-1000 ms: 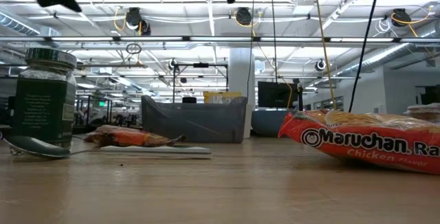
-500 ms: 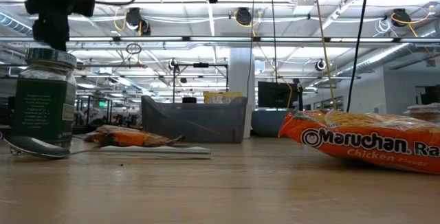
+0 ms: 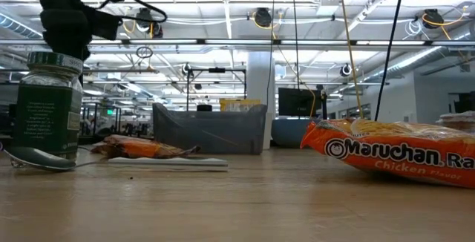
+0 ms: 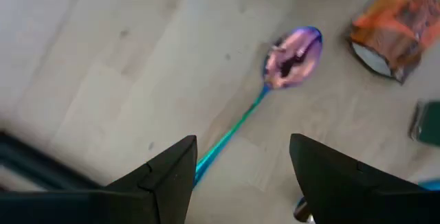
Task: Pick & Place Food Item
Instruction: Put the top blue spoon into the bottom black bin
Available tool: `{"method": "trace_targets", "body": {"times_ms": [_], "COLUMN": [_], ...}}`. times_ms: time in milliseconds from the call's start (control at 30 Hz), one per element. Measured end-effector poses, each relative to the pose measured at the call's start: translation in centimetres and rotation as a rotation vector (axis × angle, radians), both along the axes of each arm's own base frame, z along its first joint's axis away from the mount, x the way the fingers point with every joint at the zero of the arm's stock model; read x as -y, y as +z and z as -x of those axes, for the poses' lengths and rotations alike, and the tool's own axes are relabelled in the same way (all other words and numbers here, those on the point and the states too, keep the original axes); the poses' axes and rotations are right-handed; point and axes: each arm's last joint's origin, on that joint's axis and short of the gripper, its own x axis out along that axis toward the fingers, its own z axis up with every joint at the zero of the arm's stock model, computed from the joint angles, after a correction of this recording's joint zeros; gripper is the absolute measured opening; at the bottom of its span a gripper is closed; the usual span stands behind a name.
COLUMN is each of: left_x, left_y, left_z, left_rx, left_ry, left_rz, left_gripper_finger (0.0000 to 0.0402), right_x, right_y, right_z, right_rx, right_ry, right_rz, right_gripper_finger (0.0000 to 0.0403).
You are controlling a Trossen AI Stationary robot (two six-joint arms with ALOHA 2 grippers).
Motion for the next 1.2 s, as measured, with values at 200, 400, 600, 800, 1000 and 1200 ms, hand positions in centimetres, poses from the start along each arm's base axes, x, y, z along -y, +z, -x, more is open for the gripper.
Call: {"method": "trace_targets", "body": {"times_ms": [200,400,600,800,1000,1200], "left_x": [0.0,-0.4,-0.8,-1.2,-1.6,-1.6], "left_y": [-1.2,-2.6,-4.9,-7.1,-7.6,-7.6], "left_z": [-1.3,-2.7,-4.4,-5.4,-5.6,-5.7], "left_rx": [-0.065,-0.128,-0.221,-0.33,-0.339,-0.334], "left_ry": [-0.172,-0.234,-0.27,-0.26,-0.249,-0.24], "left_rz": [0.08,0.129,0.17,0.226,0.25,0.239], "left_gripper_finger": [0.0241,0.0241,0.0241,0.0241,0.0241,0.0241], "right_x": [0.4,0.1,-0.4,-0.7,-1.1,-1.3], "right_y": [0.9,0.5,-0.8,-2.9,-3.6,-2.8], "right_z": [1.2,2.5,3.6,5.1,7.2,8.9], "right_rx": [0.023,0.017,0.114,0.158,0.186,0.228], "right_ry": [0.065,0.064,0.052,0.026,0.0,-0.058], "right_rz": [0.0,-0.003,-0.051,-0.163,-0.197,-0.139], "right_gripper_finger": [0.0257,0.0252,0.0252,0.0251,0.0251,0.0251]}}
